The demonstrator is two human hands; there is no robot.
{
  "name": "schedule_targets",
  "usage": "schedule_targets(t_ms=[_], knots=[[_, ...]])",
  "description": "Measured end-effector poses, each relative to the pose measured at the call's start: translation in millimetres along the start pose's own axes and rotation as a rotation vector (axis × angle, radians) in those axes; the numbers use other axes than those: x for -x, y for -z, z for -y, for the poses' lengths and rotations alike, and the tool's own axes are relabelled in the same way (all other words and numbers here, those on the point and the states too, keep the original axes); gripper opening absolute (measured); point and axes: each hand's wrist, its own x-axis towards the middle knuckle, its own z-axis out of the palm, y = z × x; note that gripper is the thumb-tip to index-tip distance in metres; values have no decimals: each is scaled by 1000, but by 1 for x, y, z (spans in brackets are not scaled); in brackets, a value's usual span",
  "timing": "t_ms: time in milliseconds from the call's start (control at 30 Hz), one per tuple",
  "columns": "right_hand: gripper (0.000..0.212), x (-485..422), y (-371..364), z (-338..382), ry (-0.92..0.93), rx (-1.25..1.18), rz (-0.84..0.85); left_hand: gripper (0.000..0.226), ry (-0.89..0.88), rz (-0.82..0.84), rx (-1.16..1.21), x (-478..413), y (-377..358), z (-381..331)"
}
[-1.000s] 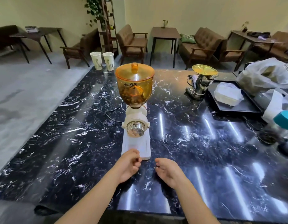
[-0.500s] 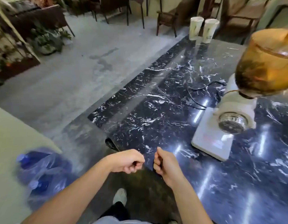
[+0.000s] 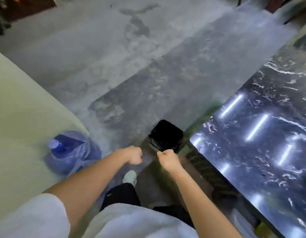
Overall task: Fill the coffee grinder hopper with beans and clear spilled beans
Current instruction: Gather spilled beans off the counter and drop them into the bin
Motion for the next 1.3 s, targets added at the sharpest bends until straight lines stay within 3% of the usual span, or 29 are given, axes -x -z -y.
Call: schedule_targets(t_ms=[300,467,600,767,900,1067,1133,1233,1300], knots=[[24,-150,-49,24,-233,113,-19,21,-156,187,-227,-146,51,63],[29,-244,-71,-9,-293,137,-16,20,-239,220,-327,-240,39,55],[16,-305,-92,-43,-356,142,-20,8,-291,251,-394,-309,20,36],[17,-368,-115,-93,-396,140,-38,13,-350,189,-391,-389,-17,10],[17,-402,-126,-123,-397,141,-64,24,-393,153,-332,-436,-45,1],[25,-422,-124,-144,-358,84,-164,7,-458,60,-170,-470,-70,8],[30,-428,-121,-148,-339,36,-243,17,-462,3,-48,-479,-80,12],[21,-434,-118,-149,-311,-63,-279,44,-451,-70,135,-483,-91,16],[42,-434,-114,-148,-318,-143,-284,58,-444,-54,216,-478,-96,18]])
